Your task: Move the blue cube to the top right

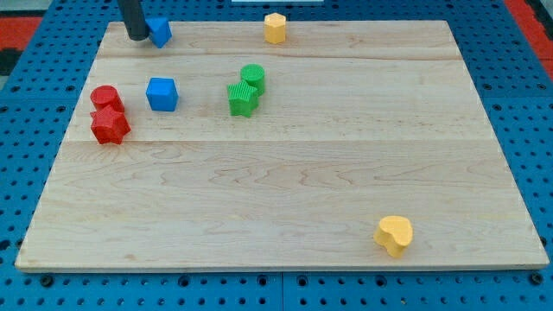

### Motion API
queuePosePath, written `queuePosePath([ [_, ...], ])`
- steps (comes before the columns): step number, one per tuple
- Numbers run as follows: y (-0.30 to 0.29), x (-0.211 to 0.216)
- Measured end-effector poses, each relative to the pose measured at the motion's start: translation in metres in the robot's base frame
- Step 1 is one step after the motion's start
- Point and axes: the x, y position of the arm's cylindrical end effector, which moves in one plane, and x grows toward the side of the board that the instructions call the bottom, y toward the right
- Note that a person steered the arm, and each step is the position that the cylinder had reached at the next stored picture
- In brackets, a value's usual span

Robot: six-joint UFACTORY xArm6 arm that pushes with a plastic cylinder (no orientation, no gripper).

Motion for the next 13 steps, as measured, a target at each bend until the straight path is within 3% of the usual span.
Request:
queuePosePath([
  [7,-0.053,0.041],
  [10,0.003,0.109],
  [11,0.054,0.118],
  [12,0.059,0.150],
  [13,0.114,0.156],
])
